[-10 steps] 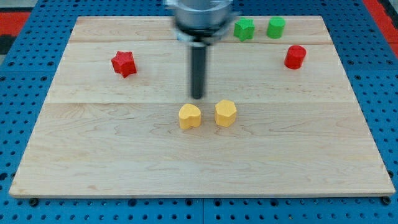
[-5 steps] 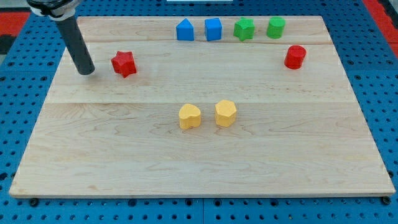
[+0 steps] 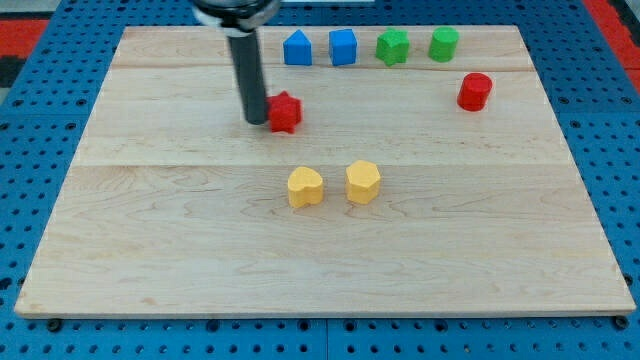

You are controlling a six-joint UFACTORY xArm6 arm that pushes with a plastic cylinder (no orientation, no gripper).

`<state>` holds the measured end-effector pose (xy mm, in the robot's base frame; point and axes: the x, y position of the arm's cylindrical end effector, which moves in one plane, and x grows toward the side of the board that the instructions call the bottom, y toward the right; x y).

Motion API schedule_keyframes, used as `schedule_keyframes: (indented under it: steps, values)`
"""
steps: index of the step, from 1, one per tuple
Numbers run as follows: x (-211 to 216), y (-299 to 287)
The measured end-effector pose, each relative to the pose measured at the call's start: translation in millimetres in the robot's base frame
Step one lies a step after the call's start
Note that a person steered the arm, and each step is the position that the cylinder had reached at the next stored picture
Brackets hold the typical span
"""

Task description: Slide the red star to the left of red circle

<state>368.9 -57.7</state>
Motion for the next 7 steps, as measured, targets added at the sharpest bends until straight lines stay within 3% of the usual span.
schedule_keyframes:
  steps: [2,7]
  values:
    - [-37,110]
    - [-36,142]
